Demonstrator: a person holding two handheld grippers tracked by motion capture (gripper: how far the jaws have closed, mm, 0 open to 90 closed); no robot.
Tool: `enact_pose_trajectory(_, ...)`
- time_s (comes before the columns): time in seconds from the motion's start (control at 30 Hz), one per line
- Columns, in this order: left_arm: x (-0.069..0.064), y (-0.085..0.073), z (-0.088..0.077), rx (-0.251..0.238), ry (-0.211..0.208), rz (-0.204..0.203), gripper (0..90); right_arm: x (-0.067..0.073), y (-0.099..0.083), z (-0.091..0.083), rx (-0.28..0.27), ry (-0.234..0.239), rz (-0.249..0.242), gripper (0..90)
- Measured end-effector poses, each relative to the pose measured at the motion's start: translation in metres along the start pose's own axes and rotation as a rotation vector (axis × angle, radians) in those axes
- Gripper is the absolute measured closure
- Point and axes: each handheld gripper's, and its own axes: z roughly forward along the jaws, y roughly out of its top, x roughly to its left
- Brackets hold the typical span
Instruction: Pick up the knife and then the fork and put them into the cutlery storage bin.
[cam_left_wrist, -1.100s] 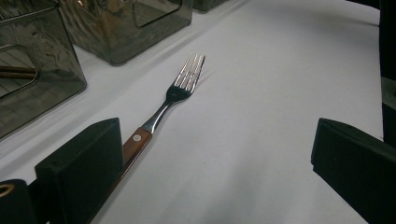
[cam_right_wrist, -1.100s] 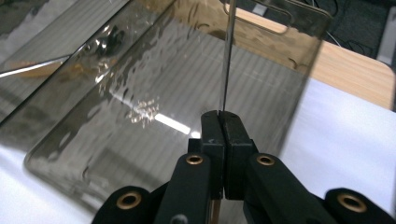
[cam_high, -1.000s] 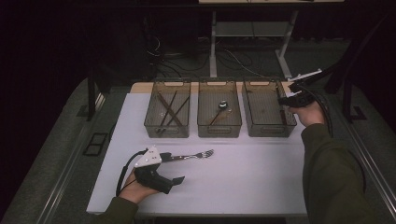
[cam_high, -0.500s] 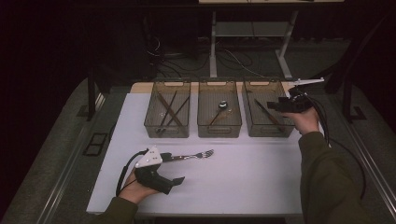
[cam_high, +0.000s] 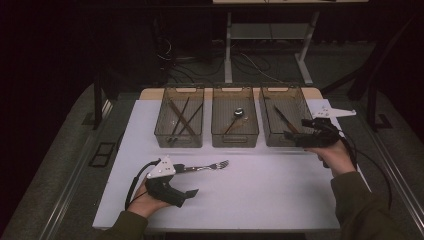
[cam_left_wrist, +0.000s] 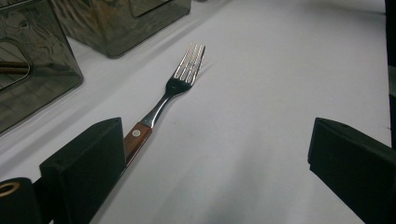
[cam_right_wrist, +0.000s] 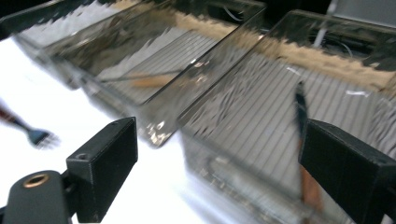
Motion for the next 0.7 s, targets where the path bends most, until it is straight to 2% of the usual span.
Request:
enact_pose_trajectory(0.2, 0.003, 0.001, 0.002, 0.015, 0.006, -0.003, 4.5, 0.020, -0.026, -0.008, -0.018, 0.007, -0.012, 11.4)
enact_pose_trajectory(0.37, 0.007, 0.003, 0.001, 0.022, 0.024, -0.011, 8.4, 0.033, -0.051, -0.012, 0.000, 0.047, -0.008, 11.4)
enact_pose_trajectory(0.53, 0.012, 0.005, 0.001, 0.021, 0.034, -0.027, 14.7, 0.042, -0.071, -0.014, 0.008, 0.080, -0.008, 11.4)
enact_pose_trajectory(0.7, 0.016, 0.009, 0.001, 0.025, 0.055, -0.030, 20.1, 0.048, -0.087, -0.015, -0.003, 0.088, 0.015, 11.5)
